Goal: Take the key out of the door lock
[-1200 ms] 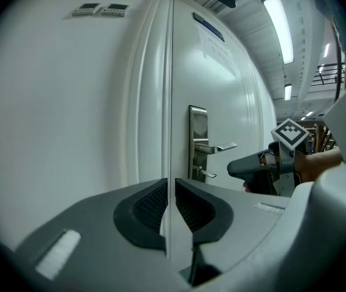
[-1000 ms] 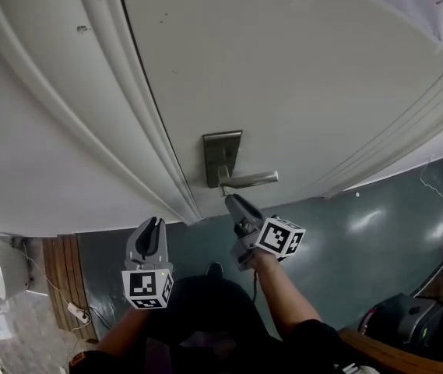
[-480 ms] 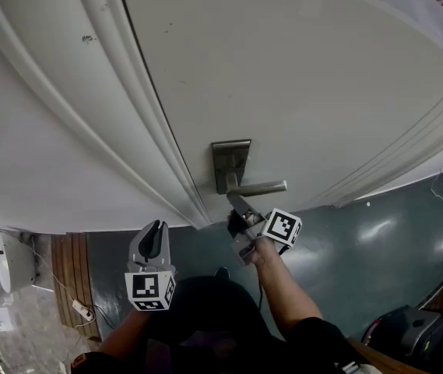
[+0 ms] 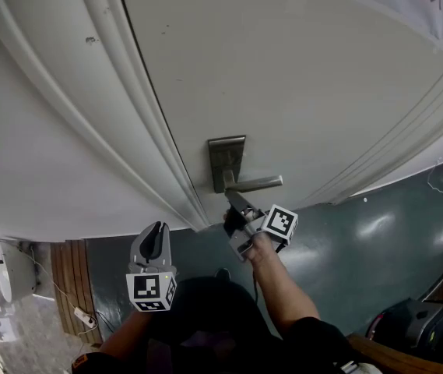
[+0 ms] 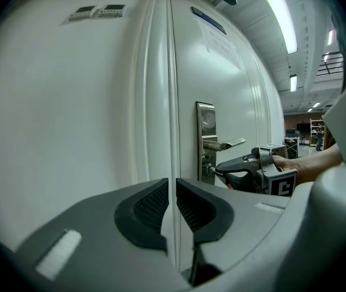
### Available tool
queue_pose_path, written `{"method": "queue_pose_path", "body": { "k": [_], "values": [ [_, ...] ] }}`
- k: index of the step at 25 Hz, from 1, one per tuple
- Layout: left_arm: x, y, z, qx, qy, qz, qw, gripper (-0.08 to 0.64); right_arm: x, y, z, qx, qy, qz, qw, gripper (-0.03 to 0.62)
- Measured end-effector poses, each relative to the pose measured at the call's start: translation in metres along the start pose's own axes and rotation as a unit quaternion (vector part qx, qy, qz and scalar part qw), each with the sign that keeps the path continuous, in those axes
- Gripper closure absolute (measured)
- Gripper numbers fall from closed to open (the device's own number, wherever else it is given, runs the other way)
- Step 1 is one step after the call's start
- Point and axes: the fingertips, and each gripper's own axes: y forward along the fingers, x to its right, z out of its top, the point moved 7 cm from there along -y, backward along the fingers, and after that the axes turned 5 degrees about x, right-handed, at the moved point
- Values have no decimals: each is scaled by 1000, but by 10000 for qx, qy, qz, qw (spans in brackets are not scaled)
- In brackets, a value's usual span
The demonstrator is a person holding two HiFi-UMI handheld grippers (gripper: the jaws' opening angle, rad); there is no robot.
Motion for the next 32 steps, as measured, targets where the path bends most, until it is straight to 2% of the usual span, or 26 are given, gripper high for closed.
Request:
{"method": "queue_pose_path", "body": {
  "k": [11,19,25,32],
  "values": [
    [-6,-8,0,127,-127,-144,9997,506,-1,-26,-19,51,137,-62,9999,577],
    [-6,-18,-9,126,-223,-514,9983,508,-11,-59,-46,305,-17,-100,9995,577],
    [-8,-39,-16,108,-213,-935,9953,541,-34,-87,-80,634,-355,-137,9973,577],
    [-27,-87,-22,237,-134,-1475,9887,541,-52,-119,-147,1075,-642,-241,9918,577]
  ]
}}
